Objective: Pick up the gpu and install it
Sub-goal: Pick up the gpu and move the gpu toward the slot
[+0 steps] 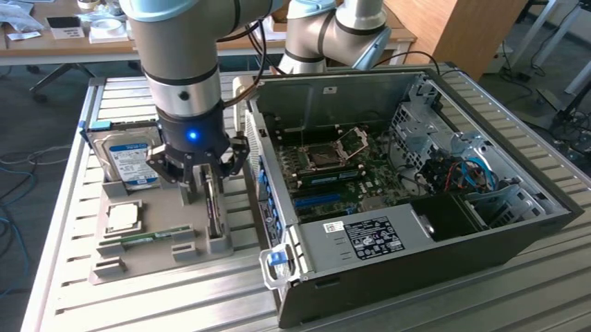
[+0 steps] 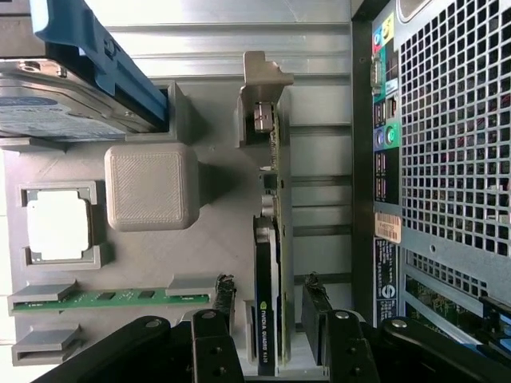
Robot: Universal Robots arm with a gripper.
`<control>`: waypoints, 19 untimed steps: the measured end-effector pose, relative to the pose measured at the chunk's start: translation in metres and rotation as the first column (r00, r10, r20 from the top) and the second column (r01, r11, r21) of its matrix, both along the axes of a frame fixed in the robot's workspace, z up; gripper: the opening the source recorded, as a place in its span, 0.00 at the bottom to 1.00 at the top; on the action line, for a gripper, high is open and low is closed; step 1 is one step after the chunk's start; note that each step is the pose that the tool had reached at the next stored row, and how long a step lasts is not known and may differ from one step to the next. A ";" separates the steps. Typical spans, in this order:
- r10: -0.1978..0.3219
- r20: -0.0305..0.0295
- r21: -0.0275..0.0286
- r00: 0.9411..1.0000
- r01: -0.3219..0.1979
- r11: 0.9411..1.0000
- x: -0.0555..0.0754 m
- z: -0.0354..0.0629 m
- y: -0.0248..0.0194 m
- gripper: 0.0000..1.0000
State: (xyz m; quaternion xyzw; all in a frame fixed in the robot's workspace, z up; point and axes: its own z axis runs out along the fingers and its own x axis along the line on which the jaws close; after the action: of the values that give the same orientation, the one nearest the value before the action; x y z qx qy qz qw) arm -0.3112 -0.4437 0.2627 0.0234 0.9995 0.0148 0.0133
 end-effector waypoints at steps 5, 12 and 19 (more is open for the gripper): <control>0.001 0.000 0.000 1.000 -0.001 1.000 0.001 -0.0007 0.0000 0.47; 0.001 0.000 0.000 1.000 -0.001 1.000 0.001 -0.0058 0.0001 0.47; 0.001 0.000 0.000 1.000 -0.001 1.000 0.001 -0.0121 0.0001 0.47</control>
State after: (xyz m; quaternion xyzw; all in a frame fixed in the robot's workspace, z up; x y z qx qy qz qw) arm -0.3105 -0.4436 0.2507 0.0229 0.9995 0.0149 0.0134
